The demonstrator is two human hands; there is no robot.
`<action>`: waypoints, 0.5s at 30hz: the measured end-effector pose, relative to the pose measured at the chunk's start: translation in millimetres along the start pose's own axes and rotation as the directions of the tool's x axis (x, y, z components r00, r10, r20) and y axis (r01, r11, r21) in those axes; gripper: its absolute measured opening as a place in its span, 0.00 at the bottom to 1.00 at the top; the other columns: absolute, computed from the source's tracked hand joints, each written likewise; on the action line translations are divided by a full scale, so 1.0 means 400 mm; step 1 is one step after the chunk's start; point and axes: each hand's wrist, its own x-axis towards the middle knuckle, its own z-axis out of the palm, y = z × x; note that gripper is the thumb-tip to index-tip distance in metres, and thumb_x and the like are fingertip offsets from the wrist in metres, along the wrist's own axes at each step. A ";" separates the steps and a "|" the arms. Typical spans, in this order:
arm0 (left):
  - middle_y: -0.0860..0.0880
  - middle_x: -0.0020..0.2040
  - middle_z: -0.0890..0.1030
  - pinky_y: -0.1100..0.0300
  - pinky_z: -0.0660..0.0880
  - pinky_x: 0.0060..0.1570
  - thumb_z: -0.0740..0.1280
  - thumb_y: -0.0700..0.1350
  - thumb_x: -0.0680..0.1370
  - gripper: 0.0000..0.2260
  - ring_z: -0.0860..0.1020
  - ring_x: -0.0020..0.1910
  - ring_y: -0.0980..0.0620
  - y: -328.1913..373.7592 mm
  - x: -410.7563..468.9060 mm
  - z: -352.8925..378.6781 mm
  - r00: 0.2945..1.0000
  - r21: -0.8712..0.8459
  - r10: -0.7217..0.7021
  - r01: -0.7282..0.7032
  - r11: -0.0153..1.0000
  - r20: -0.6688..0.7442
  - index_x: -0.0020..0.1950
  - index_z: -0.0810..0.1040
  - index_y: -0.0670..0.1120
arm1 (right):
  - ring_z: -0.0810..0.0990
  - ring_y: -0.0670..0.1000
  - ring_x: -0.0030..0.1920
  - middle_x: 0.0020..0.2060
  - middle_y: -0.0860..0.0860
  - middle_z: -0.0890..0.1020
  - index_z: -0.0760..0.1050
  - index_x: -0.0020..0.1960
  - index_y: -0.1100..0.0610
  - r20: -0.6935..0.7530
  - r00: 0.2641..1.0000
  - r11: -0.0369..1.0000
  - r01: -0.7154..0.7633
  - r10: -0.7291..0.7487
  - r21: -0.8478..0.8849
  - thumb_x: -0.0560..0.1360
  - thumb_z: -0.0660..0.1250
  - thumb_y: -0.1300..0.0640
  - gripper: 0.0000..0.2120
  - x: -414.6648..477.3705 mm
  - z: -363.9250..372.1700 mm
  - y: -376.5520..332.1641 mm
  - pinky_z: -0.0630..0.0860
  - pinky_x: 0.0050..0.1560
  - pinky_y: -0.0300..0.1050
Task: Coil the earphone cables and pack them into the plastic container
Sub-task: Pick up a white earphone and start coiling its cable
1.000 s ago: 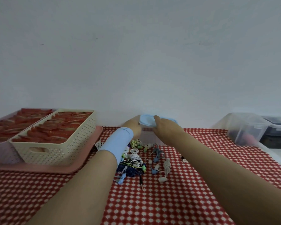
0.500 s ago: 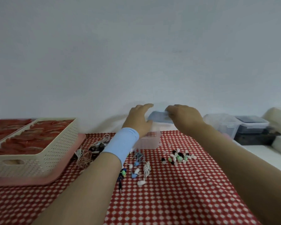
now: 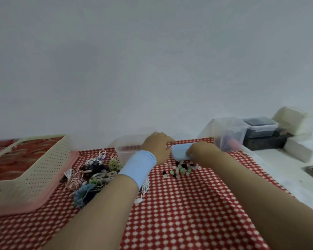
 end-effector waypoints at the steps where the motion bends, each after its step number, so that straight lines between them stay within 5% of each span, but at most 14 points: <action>1: 0.50 0.60 0.79 0.51 0.71 0.63 0.62 0.44 0.80 0.14 0.72 0.63 0.49 -0.010 -0.005 -0.010 0.999 0.004 0.006 -0.006 1.000 -0.034 0.63 0.80 0.52 | 0.71 0.55 0.73 0.76 0.54 0.69 0.67 0.78 0.50 0.018 1.000 1.000 0.005 -0.005 0.007 0.82 0.62 0.54 0.24 0.000 0.003 -0.001 0.68 0.73 0.49; 5: 0.53 0.52 0.81 0.57 0.75 0.56 0.62 0.43 0.80 0.10 0.78 0.53 0.53 -0.038 -0.048 -0.054 0.996 -0.150 -0.084 0.078 0.986 -0.031 0.54 0.81 0.53 | 0.72 0.55 0.72 0.75 0.51 0.71 0.69 0.76 0.46 -0.162 0.985 0.983 0.078 -0.050 0.167 0.80 0.61 0.64 0.26 -0.029 -0.009 -0.027 0.72 0.70 0.51; 8: 0.53 0.48 0.83 0.55 0.77 0.55 0.62 0.43 0.79 0.09 0.80 0.48 0.53 -0.058 -0.091 -0.077 0.988 -0.195 -0.146 0.153 0.969 0.047 0.49 0.82 0.53 | 0.81 0.51 0.58 0.60 0.47 0.83 0.83 0.60 0.46 -0.305 0.938 0.941 0.244 -0.167 0.235 0.77 0.61 0.61 0.18 -0.066 -0.034 -0.099 0.79 0.59 0.48; 11: 0.49 0.55 0.83 0.57 0.75 0.57 0.61 0.41 0.79 0.12 0.80 0.53 0.48 -0.080 -0.132 -0.093 0.976 -0.092 -0.159 0.174 0.981 0.151 0.52 0.84 0.50 | 0.83 0.48 0.50 0.50 0.44 0.87 0.86 0.52 0.46 -0.268 0.909 0.868 0.393 -0.319 0.304 0.74 0.65 0.57 0.14 -0.104 -0.041 -0.180 0.81 0.55 0.49; 15: 0.48 0.60 0.81 0.61 0.71 0.52 0.61 0.39 0.79 0.13 0.79 0.55 0.48 -0.124 -0.178 -0.103 0.958 -0.027 -0.182 0.193 0.981 0.223 0.56 0.83 0.49 | 0.82 0.49 0.55 0.57 0.45 0.84 0.83 0.61 0.44 -0.072 0.873 0.842 0.486 -0.483 0.233 0.74 0.71 0.57 0.18 -0.130 -0.036 -0.259 0.79 0.59 0.48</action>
